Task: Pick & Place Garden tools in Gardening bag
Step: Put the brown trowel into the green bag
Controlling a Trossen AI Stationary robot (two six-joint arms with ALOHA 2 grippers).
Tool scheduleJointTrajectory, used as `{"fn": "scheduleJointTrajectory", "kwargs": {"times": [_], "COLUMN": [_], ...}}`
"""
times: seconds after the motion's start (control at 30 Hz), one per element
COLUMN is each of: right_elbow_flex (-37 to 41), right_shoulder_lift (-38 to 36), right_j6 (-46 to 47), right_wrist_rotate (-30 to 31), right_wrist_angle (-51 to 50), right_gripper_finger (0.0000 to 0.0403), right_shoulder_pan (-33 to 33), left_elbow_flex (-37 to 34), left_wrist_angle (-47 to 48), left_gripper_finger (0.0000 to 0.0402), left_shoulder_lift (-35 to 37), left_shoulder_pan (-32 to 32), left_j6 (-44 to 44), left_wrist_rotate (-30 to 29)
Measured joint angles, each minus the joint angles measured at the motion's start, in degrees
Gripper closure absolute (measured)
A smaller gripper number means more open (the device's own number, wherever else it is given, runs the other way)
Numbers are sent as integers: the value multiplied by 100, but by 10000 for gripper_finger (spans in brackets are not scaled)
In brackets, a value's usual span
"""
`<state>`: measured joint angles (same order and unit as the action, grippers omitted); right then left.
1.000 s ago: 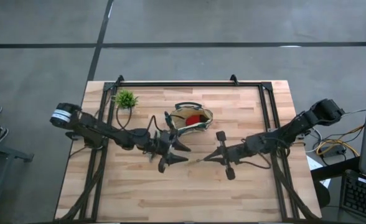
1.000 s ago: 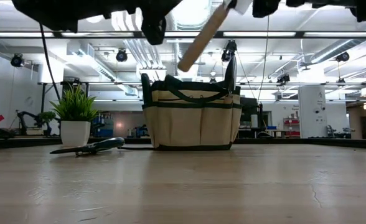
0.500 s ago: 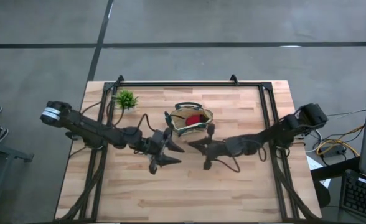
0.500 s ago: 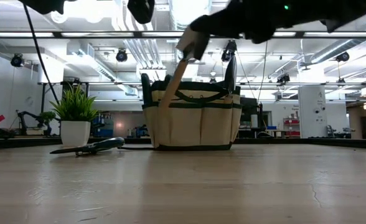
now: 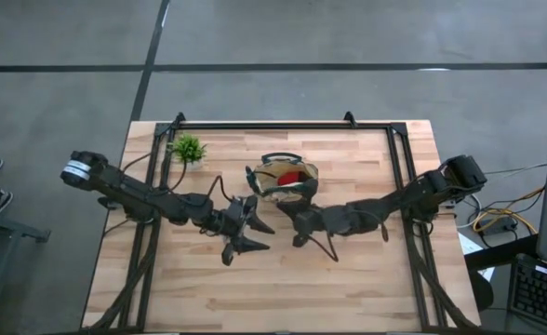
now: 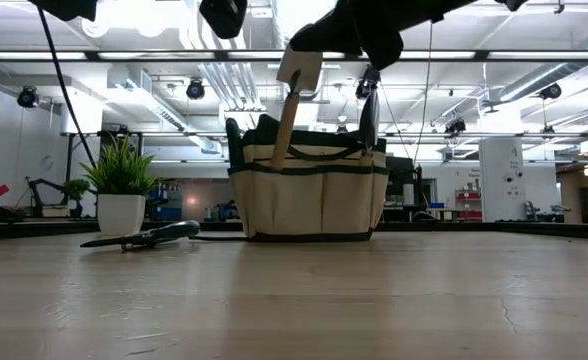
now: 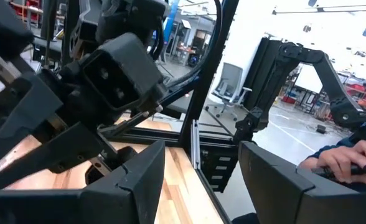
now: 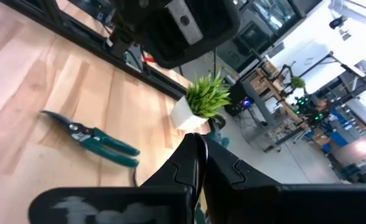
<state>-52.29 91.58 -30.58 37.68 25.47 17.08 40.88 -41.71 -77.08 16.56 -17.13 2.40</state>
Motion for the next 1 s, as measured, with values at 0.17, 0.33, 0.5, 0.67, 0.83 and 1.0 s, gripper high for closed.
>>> {"fn": "scheduleJointTrajectory", "kwargs": {"times": [0.17,0.33,0.5,0.67,0.83,1.0], "right_elbow_flex": [-38,-1,34,129,131,109], "right_shoulder_lift": [-38,-38,-40,-2,232,461], "right_j6": [-163,-289,293,646,664,762], "right_wrist_rotate": [4,5,-137,-934,-1162,-1912], "right_wrist_angle": [-16,-268,-669,-670,-639,-709], "right_gripper_finger": [395,395,395,395,394,394], "right_shoulder_pan": [-11,-26,-191,-497,-982,-1369], "left_elbow_flex": [0,0,0,0,0,0], "left_wrist_angle": [28,28,28,26,26,145], "left_gripper_finger": [193,193,193,193,193,193], "left_shoulder_lift": [0,0,-1,-2,-2,-2], "left_shoulder_pan": [0,0,0,0,0,7], "left_j6": [5,16,49,102,101,97], "left_wrist_rotate": [-3,-17,-95,-93,-112,-123]}}
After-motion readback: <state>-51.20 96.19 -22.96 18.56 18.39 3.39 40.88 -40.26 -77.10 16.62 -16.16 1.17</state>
